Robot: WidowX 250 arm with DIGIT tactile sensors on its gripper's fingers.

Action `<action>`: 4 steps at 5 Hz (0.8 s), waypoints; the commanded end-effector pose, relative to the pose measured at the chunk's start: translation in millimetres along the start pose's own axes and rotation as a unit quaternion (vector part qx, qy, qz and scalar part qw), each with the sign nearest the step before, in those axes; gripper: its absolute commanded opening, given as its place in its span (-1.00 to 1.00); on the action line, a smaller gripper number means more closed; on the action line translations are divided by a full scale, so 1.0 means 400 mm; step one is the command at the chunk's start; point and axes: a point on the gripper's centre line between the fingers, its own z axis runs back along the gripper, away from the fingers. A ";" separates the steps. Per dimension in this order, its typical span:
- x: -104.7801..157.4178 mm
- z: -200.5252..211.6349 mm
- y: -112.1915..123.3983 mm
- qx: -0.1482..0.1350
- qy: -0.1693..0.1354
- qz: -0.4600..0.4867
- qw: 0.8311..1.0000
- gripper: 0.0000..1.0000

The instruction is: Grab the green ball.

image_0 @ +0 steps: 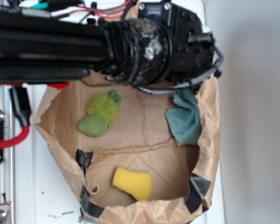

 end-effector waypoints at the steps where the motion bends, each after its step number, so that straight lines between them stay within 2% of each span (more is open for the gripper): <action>1: -0.027 0.211 0.060 -0.096 0.015 -0.116 0.989 -1.00; 2: -0.057 0.262 0.095 -0.126 0.044 -0.150 0.980 -1.00; 3: -0.074 0.307 0.100 -0.148 0.072 -0.187 0.968 -1.00; 4: -0.101 0.357 0.080 -0.160 0.087 -0.243 0.953 -1.00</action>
